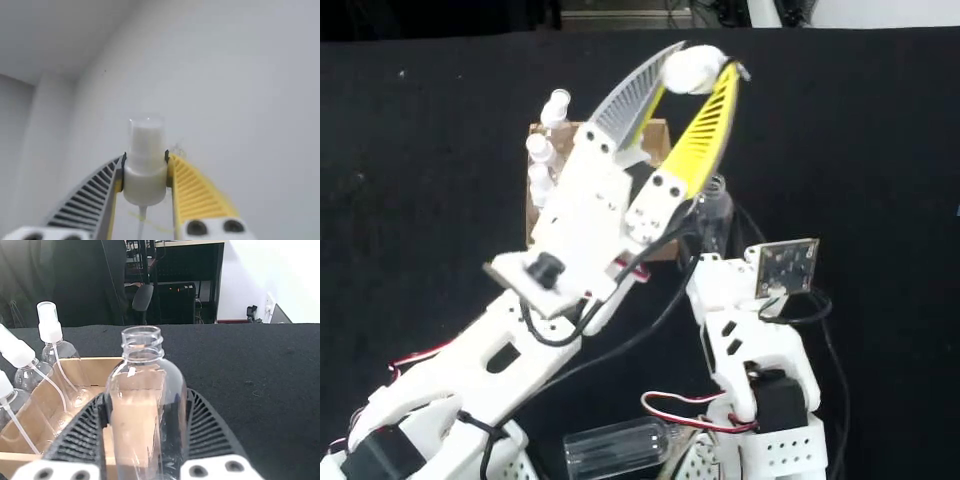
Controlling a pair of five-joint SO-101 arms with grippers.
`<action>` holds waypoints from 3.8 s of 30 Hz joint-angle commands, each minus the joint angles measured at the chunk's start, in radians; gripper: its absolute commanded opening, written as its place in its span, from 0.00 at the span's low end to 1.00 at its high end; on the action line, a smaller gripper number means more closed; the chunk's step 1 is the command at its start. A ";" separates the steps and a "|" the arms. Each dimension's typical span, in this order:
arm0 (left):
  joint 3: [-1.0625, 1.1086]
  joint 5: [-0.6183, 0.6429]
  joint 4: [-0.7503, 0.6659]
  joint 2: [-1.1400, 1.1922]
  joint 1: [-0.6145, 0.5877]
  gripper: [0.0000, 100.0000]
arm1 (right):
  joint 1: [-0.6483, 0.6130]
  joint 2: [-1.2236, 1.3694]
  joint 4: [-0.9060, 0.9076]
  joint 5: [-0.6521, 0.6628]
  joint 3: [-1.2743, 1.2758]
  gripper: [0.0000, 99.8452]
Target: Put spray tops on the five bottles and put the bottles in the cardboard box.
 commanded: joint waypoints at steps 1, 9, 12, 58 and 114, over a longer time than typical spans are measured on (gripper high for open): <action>0.021 0.008 -0.138 -0.034 0.010 0.03 | -0.009 -0.022 -0.031 -0.002 -0.004 0.01; 0.147 0.009 -0.446 -0.034 0.012 0.03 | -0.009 -0.022 -0.031 -0.002 -0.004 0.01; 0.176 0.009 -0.537 -0.034 0.012 0.03 | -0.009 -0.022 -0.031 -0.002 -0.004 0.01; -0.154 0.011 1.033 -0.387 0.065 0.03 | -0.008 -0.022 -0.031 -0.002 -0.004 0.01; -0.119 0.095 0.856 -0.236 -0.015 0.03 | -0.008 -0.022 -0.032 -0.002 -0.005 0.01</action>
